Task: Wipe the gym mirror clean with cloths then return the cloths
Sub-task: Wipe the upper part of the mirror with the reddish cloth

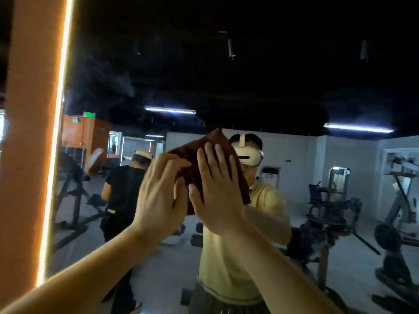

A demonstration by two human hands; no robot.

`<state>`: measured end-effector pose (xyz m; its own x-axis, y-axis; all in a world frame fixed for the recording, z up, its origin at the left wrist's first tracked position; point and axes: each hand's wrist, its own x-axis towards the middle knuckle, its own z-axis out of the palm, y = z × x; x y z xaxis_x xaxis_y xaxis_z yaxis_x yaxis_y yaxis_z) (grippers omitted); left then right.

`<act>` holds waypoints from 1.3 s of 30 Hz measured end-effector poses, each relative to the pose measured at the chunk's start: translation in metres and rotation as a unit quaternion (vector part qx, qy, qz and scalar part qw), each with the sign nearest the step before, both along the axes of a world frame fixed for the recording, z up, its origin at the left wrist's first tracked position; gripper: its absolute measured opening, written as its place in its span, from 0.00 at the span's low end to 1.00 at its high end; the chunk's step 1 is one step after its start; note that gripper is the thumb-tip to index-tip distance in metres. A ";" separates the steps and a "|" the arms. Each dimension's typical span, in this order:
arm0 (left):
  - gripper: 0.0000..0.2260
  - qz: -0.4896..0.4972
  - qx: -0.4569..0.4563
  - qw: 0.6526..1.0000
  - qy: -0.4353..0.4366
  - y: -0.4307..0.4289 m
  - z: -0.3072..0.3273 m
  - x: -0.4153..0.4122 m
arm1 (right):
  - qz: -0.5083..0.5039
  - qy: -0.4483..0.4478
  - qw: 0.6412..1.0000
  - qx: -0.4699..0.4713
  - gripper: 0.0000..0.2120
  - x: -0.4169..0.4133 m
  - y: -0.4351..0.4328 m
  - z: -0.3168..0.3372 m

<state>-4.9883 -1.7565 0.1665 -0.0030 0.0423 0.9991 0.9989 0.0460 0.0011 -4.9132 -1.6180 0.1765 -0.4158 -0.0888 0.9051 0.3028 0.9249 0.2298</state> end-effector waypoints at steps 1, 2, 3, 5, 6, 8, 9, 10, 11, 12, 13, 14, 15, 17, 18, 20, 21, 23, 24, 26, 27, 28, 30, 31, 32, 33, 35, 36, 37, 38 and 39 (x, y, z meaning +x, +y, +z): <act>0.09 -0.036 -0.019 0.999 0.015 0.002 -0.007 0.003 | 0.047 -0.025 0.998 -0.013 0.31 0.002 -0.003 -0.005; 0.10 -0.062 -0.042 0.997 0.010 0.007 -0.012 0.006 | 0.102 -0.034 0.993 -0.042 0.30 0.008 0.000 -0.006; 0.11 -0.074 -0.063 0.995 -0.013 0.015 -0.016 0.009 | 0.154 -0.039 0.984 -0.081 0.29 0.018 0.004 -0.005; 0.18 -0.047 -0.084 0.993 -0.072 0.036 -0.019 0.013 | 0.196 -0.066 0.969 -0.135 0.28 0.043 0.014 0.000; 0.21 -0.009 -0.084 0.993 -0.085 0.048 -0.020 0.015 | 0.188 -0.082 0.969 -0.135 0.29 0.054 0.019 0.001; 0.24 0.060 -0.085 0.992 -0.070 0.071 -0.016 0.024 | 0.172 -0.084 0.973 -0.128 0.27 0.072 0.027 0.000; 0.26 0.075 -0.089 0.992 -0.056 0.081 -0.012 0.030 | 0.175 -0.064 0.972 -0.141 0.26 0.079 0.029 0.001; 0.28 0.080 -0.088 0.992 -0.040 0.092 -0.006 0.036 | 0.179 -0.032 0.972 -0.152 0.25 0.087 0.032 0.002; 0.29 0.082 -0.084 0.993 -0.023 0.101 0.002 0.040 | 0.176 0.010 0.973 -0.150 0.24 0.094 0.036 0.003; 0.30 0.083 -0.080 0.993 -0.004 0.109 0.011 0.042 | 0.163 0.051 0.975 -0.142 0.23 0.100 0.040 0.005; 0.29 0.087 -0.079 0.993 0.016 0.114 0.020 0.039 | 0.148 0.082 0.977 -0.130 0.22 0.103 0.043 0.005; 0.28 0.093 -0.082 0.992 0.038 0.116 0.029 0.032 | 0.133 0.096 0.980 -0.113 0.22 0.104 0.044 0.005; 0.28 0.104 -0.085 0.989 0.059 0.114 0.034 0.022 | 0.115 0.098 0.984 -0.091 0.21 0.101 0.043 0.003; 0.29 0.133 -0.088 0.984 0.075 0.100 0.033 -0.006 | 0.085 0.078 0.992 -0.043 0.21 0.086 0.034 -0.003; 0.30 0.151 -0.087 0.983 0.063 0.089 0.028 -0.023 | 0.071 0.065 0.995 -0.027 0.21 0.075 0.028 -0.006; 0.31 0.180 -0.083 0.980 0.017 0.065 0.009 -0.057 | 0.036 0.053 0.998 -0.010 0.22 0.053 0.015 -0.015; 0.31 0.189 -0.079 0.979 -0.005 0.051 -0.003 -0.074 | 0.020 0.051 0.998 -0.010 0.22 0.044 0.011 -0.020; 0.32 0.206 -0.070 0.974 -0.056 0.027 -0.030 -0.101 | -0.008 0.040 0.999 -0.013 0.23 0.036 0.008 -0.028; 0.32 0.212 -0.068 0.971 -0.085 0.017 -0.043 -0.110 | -0.024 0.035 0.999 -0.011 0.23 0.039 0.012 -0.032; 0.32 0.222 -0.055 0.965 -0.131 0.007 -0.061 -0.116 | -0.050 0.035 0.998 -0.014 0.24 0.055 0.023 -0.038; 0.32 0.221 -0.048 0.963 -0.144 0.008 -0.062 -0.113 | -0.059 0.040 0.997 -0.025 0.24 0.067 0.029 -0.040; 0.31 0.216 -0.043 0.964 -0.148 0.014 -0.060 -0.106 | -0.063 0.042 0.996 -0.039 0.25 0.079 0.035 -0.041; 0.31 0.206 -0.042 0.972 -0.109 0.037 -0.046 -0.077 | -0.038 0.042 0.997 -0.061 0.26 0.099 0.042 -0.044; 0.31 0.204 -0.047 0.975 -0.072 0.054 -0.035 -0.058 | -0.007 0.044 0.997 -0.070 0.26 0.108 0.046 -0.045; 0.31 0.199 -0.049 0.978 -0.042 0.073 -0.024 -0.038 | 0.033 0.047 0.995 -0.086 0.27 0.115 0.050 -0.046; 0.30 0.192 -0.047 0.980 -0.025 0.091 -0.014 -0.015 | 0.076 0.056 0.990 -0.106 0.26 0.121 0.054 -0.046; 0.30 0.167 -0.046 0.985 0.000 0.126 -0.001 0.031 | 0.145 0.106 0.973 -0.143 0.24 0.131 0.064 -0.043; 0.30 0.153 -0.064 0.986 0.032 0.140 -0.001 0.052 | 0.167 0.142 0.963 -0.158 0.23 0.135 0.069 -0.042; 0.30 0.142 -0.098 0.982 0.081 0.152 -0.004 0.068 | 0.177 0.176 0.953 -0.171 0.23 0.138 0.073 -0.042; 0.30 0.134 -0.135 0.972 0.137 0.158 -0.010 0.077 | 0.174 0.207 0.947 -0.175 0.24 0.140 0.076 -0.042; 0.29 0.126 -0.162 0.960 0.190 0.159 -0.014 0.077 | 0.163 0.232 0.944 -0.170 0.23 0.139 0.077 -0.042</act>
